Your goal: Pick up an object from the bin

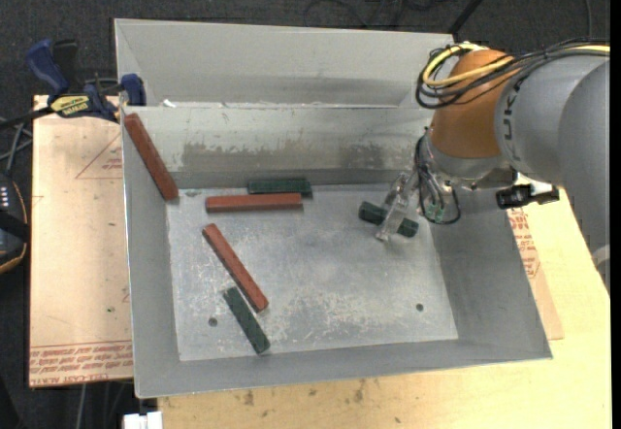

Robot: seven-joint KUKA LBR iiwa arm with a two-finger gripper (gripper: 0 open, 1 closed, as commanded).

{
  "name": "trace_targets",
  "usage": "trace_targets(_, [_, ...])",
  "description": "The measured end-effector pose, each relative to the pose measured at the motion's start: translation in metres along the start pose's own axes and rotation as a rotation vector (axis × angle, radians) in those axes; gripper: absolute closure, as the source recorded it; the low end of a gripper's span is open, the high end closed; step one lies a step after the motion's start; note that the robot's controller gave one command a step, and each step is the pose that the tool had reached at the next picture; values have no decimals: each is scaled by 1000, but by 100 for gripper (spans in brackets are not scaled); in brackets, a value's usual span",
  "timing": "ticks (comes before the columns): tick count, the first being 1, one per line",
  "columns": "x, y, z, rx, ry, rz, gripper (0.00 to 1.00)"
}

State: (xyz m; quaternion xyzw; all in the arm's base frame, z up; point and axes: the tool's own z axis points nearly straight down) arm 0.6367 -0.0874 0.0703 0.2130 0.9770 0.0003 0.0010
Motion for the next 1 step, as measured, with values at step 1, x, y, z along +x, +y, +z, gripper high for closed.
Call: trace_targets(1, [-2,22,-144,0,-3,-144,100])
